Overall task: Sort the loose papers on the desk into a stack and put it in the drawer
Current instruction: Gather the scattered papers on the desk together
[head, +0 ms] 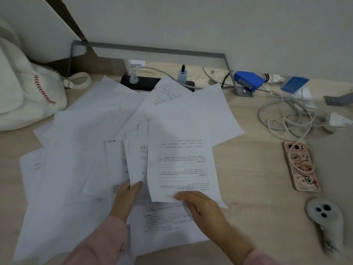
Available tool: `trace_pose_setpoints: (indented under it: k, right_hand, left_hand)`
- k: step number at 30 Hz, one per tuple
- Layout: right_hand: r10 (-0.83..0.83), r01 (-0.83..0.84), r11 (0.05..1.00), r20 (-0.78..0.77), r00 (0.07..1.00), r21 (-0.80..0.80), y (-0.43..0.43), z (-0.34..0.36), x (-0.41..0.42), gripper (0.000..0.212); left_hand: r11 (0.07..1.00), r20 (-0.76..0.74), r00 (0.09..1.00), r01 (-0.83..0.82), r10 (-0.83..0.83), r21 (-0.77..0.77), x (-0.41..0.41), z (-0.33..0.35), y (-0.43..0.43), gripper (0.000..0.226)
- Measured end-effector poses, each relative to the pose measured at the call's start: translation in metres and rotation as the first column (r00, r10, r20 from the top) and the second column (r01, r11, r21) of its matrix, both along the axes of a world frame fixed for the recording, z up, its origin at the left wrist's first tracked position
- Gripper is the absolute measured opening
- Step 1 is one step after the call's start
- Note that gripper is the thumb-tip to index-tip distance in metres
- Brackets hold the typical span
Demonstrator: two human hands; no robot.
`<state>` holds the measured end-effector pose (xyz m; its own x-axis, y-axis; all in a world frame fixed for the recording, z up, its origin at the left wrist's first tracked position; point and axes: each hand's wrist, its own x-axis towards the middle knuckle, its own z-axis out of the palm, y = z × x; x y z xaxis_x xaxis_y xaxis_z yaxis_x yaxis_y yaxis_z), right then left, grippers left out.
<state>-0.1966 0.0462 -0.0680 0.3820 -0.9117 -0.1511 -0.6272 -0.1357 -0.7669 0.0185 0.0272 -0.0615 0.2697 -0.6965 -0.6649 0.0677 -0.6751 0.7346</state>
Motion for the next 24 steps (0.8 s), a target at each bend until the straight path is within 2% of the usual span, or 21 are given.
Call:
trace_pose_setpoints:
  k: [3,5,7,10,12,14,16,17,18,19,20,21,22,24]
  right_hand:
    - [0.013,-0.013,1.000,0.013,1.000,0.012,0.001,-0.001,0.000,0.035]
    - [-0.027,0.028,0.996,0.022,0.999,-0.086,-0.005,-0.002,-0.007,0.021]
    - [-0.056,0.050,0.987,-0.037,0.998,-0.151,-0.015,0.001,-0.021,0.017]
    - [-0.030,0.005,0.988,-0.162,0.986,-0.156,-0.028,0.005,-0.050,0.017]
    - [-0.022,-0.011,0.989,-0.222,0.975,-0.147,-0.030,0.007,-0.067,0.016]
    - [-0.071,0.025,0.987,-0.297,0.952,-0.156,-0.025,0.006,-0.077,0.019]
    - [-0.237,0.187,0.962,-0.267,0.934,-0.200,-0.017,0.007,-0.077,0.026]
    - [-0.371,0.349,0.927,-0.184,0.910,-0.141,-0.014,0.011,-0.073,0.030]
    - [-0.531,0.533,0.846,-0.050,0.846,0.036,-0.012,0.016,-0.068,0.035]
    - [-0.691,0.643,0.706,0.086,0.718,0.297,-0.013,0.020,-0.062,0.041]
    - [-0.824,0.661,0.533,0.148,0.547,0.528,-0.015,0.022,-0.056,0.045]
    - [-0.902,0.630,0.393,0.147,0.407,0.670,-0.018,0.021,-0.054,0.048]
    - [-0.932,0.594,0.319,0.130,0.339,0.739,-0.022,0.019,-0.051,0.050]
    - [-0.920,0.581,0.314,0.091,0.380,0.750,-0.033,0.017,-0.044,0.044]
  left_hand:
    - [0.999,0.007,1.000,-0.002,0.002,0.032,0.004,-0.005,0.002,0.011]
    - [0.999,0.001,1.000,0.013,-0.013,0.048,0.005,-0.006,0.004,0.009]
    - [0.998,-0.007,1.000,0.010,-0.009,0.061,0.004,-0.006,0.004,0.011]
    - [0.995,-0.017,0.998,-0.053,0.055,0.083,0.005,-0.004,0.000,0.052]
    - [0.993,-0.040,0.994,-0.095,0.098,0.064,0.007,-0.007,-0.005,0.065]
    - [0.998,-0.019,1.000,-0.023,0.024,0.060,0.005,-0.005,-0.007,0.056]
    - [0.997,0.011,0.999,0.046,-0.046,0.064,0.003,-0.003,-0.006,0.036]
    - [0.996,0.010,0.999,0.053,-0.054,0.069,0.003,-0.004,-0.004,0.025]
    - [0.996,0.018,0.998,0.052,-0.054,0.072,0.004,-0.005,-0.003,0.017]
    - [0.996,0.032,0.998,0.050,-0.052,0.075,0.005,-0.007,-0.003,0.011]
    - [0.995,0.040,0.998,0.048,-0.052,0.084,0.006,-0.007,-0.002,0.007]
    - [0.994,0.040,0.998,0.052,-0.056,0.091,0.007,-0.008,-0.002,0.006]
    - [0.993,0.039,0.997,0.063,-0.067,0.098,0.008,-0.009,-0.003,0.008]
    - [0.990,0.037,0.996,0.079,-0.084,0.113,0.009,-0.007,-0.003,0.010]
